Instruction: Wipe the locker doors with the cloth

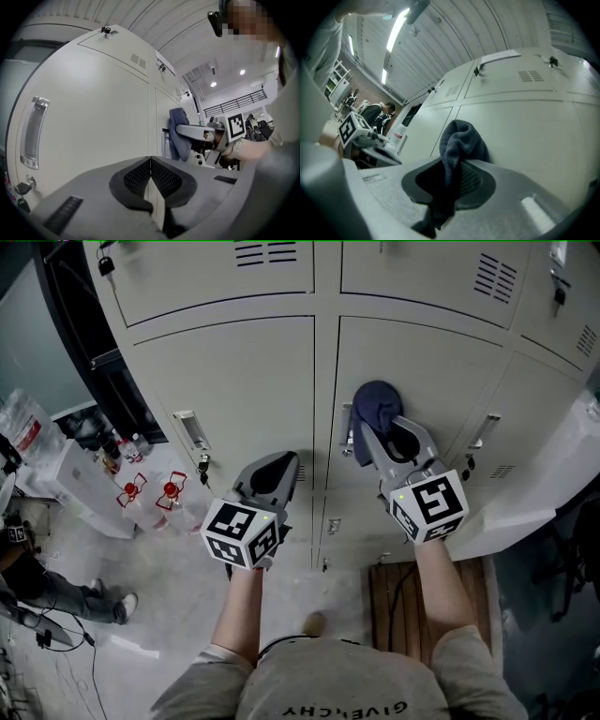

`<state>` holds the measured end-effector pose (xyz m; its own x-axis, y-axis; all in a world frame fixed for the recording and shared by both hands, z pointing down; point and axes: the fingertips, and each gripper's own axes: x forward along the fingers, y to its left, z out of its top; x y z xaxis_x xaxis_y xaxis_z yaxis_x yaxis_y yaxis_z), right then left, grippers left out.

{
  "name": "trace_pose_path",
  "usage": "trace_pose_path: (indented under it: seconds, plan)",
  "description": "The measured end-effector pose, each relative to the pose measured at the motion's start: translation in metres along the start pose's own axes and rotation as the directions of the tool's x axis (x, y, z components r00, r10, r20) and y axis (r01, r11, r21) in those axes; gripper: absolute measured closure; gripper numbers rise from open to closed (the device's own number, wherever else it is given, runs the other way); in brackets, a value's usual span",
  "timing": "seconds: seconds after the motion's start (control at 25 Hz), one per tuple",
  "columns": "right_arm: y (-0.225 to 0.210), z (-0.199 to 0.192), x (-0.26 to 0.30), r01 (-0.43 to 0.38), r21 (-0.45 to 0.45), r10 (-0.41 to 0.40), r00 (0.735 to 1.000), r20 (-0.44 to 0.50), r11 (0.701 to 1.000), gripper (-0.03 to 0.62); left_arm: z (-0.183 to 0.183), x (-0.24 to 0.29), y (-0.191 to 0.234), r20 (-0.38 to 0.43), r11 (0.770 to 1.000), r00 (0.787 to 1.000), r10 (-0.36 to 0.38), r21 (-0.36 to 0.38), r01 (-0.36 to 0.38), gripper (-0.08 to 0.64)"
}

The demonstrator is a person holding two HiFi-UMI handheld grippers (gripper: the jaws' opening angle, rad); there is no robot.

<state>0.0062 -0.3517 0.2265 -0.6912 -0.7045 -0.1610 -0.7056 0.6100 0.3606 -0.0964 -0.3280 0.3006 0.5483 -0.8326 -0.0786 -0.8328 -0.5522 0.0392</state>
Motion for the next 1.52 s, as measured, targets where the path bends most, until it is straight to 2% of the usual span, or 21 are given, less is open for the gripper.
trace_pose_path:
  seconds: [0.28, 0.36, 0.48, 0.8, 1.12, 1.52]
  plan:
    - [-0.061, 0.099, 0.006, 0.069, -0.052, -0.061, 0.988, 0.141, 0.996, 0.534, 0.013, 0.01, -0.01, 0.018, 0.999, 0.999, -0.03, 0.018, 0.03, 0.561]
    - [-0.074, 0.116, 0.009, 0.091, -0.08, -0.079, 0.986, 0.147, 0.993, 0.535, 0.012, 0.013, -0.013, 0.015, 0.999, 0.999, -0.038, 0.015, 0.038, 0.561]
    - [-0.08, 0.122, 0.013, 0.099, -0.113, -0.083, 0.987, 0.141, 0.989, 0.535, 0.009, 0.017, -0.016, 0.01, 0.999, 0.999, -0.047, 0.011, 0.047, 0.561]
    - [-0.06, 0.065, 0.004, 0.099, -0.098, -0.088, 0.99, 0.113, 0.99, 0.535, 0.002, 0.02, -0.011, 0.001, 0.999, 0.999, -0.036, 0.003, 0.036, 0.561]
    - [-0.027, -0.017, -0.005, 0.049, -0.04, -0.049, 0.999, 0.01, 0.998, 0.535, -0.012, 0.025, -0.011, -0.024, 0.999, 0.999, -0.034, -0.01, 0.034, 0.561]
    - [0.01, -0.105, -0.013, 0.02, 0.003, -0.02, 0.995, -0.097, 1.0, 0.537, -0.034, 0.02, 0.001, -0.047, 0.999, 0.999, 0.004, -0.041, -0.006, 0.561]
